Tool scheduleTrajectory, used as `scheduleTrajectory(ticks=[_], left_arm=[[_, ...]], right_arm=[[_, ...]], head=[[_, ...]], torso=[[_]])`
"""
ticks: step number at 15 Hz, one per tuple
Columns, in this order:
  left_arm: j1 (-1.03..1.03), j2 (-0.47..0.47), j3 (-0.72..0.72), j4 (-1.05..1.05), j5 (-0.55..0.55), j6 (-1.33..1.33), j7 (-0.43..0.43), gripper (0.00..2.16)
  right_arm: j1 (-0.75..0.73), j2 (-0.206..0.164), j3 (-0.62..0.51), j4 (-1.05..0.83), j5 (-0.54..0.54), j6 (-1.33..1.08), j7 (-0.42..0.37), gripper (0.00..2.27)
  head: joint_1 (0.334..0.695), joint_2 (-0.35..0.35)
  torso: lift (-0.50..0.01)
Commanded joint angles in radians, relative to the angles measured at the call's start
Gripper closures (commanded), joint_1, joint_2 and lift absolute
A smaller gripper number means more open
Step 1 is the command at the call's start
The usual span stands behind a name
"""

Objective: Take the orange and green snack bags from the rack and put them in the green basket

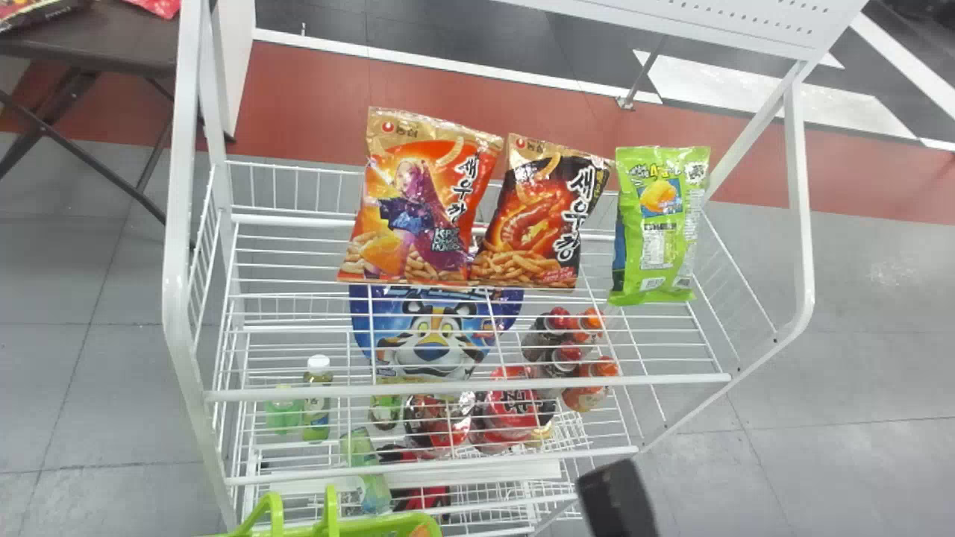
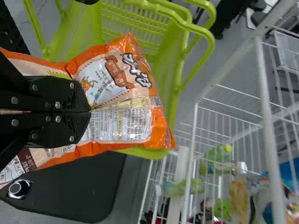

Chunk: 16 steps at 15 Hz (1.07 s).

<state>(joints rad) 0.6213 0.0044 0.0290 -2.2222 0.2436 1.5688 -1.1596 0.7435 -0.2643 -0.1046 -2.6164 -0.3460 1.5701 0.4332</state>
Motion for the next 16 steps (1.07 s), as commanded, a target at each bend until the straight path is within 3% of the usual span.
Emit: scheduleTrajectory(ticks=[1,7,8,9,10,11,16], left_arm=[[0.003,0.0,-0.004,-0.004,0.0,0.003,-0.003,2.11],[0.005,0.0,-0.006,-0.004,-0.001,0.003,-0.009,2.11],[0.003,0.002,-0.008,-0.004,-0.001,0.003,-0.008,2.11],[0.001,0.002,-0.008,-0.004,-0.001,0.003,-0.008,2.11],[0.0,0.002,-0.006,-0.002,-0.001,0.003,-0.008,2.11],[-0.003,0.003,-0.004,-0.001,-0.001,0.003,-0.008,2.11],[-0.005,0.0,-0.004,0.001,0.0,0.003,-0.003,2.11]], right_arm=[[-0.032,-0.001,0.126,0.056,0.058,-0.006,-0.027,2.25],[-0.144,0.023,0.299,0.269,0.099,-0.252,-0.068,2.25],[-0.148,0.04,0.303,0.289,0.094,-0.245,-0.068,2.13],[-0.151,0.042,0.309,0.296,0.085,-0.233,-0.068,1.57],[-0.153,0.042,0.309,0.289,0.074,-0.172,-0.068,0.59],[-0.165,0.04,0.306,0.263,0.073,-0.04,-0.067,0.0],[-0.127,0.03,0.191,0.13,0.074,-0.061,-0.068,0.07]], head=[[0.695,-0.35],[0.695,-0.35],[0.695,-0.35],[0.695,-0.343],[0.695,-0.316],[0.695,-0.301],[0.695,-0.35]], torso=[[0.0],[0.0],[0.0],[0.0],[0.0],[0.0],[0.0]])
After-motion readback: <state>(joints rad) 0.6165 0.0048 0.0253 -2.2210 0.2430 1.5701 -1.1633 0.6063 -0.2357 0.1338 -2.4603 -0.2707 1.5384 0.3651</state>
